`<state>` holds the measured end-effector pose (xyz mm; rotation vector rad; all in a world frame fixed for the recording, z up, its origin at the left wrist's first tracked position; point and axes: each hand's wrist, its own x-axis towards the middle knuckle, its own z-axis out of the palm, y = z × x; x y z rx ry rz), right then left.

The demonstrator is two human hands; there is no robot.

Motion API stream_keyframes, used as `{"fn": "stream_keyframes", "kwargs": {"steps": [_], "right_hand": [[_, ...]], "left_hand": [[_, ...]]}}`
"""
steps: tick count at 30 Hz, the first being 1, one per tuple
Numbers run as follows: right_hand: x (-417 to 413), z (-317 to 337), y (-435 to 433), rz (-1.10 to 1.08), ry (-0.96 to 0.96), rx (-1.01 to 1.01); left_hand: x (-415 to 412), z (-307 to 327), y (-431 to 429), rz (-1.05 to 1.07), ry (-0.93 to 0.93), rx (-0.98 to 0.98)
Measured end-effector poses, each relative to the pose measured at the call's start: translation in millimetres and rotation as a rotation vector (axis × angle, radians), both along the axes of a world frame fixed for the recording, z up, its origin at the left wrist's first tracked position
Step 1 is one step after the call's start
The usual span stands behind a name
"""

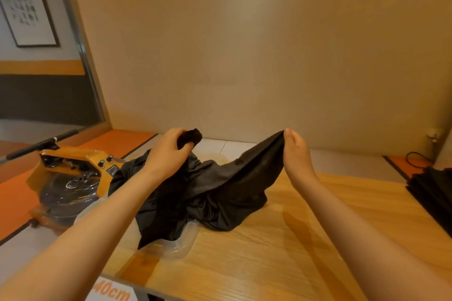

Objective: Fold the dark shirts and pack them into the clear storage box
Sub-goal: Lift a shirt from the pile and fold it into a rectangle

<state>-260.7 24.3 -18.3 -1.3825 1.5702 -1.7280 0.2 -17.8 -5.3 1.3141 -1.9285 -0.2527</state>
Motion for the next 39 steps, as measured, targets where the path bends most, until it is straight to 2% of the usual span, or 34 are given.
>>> {"fn": "stream_keyframes", "kwargs": {"steps": [2, 4, 7, 9, 12, 15, 21, 31, 34, 37, 39], "right_hand": [[-9, 18, 4, -0.011, -0.050, -0.032], [-15, 32, 10, -0.014, -0.067, -0.063], [-16, 41, 20, -0.019, -0.019, -0.106], [-20, 45, 31, -0.021, 0.046, -0.131], [-39, 51, 50, -0.069, 0.170, -0.175], [-68, 59, 66, -0.181, 0.179, -0.218], [-104, 81, 95, -0.351, 0.243, -0.258], [-190, 148, 168, -0.640, 0.075, -0.330], [-210, 155, 186, -0.710, 0.084, -0.341], [-220, 152, 193, -0.701, 0.139, -0.313], [-223, 144, 193, -0.631, 0.156, -0.244]], "left_hand": [[-9, 9, 3, -0.025, -0.092, -0.008], [-35, 12, 18, -0.142, -0.082, 0.034], [-94, -3, 53, -0.391, -0.016, 0.214], [-122, -18, 67, -0.461, -0.095, 0.222], [-124, -19, 67, -0.429, -0.120, 0.164], [-104, -5, 61, -0.385, -0.024, 0.197], [-98, 33, 71, -0.371, -0.012, 0.195], [-118, 114, 82, -0.384, 0.131, 0.087], [-128, 128, 86, -0.423, 0.190, 0.093], [-136, 132, 85, -0.481, 0.114, 0.191], [-141, 122, 77, -0.479, -0.035, 0.268]]}}
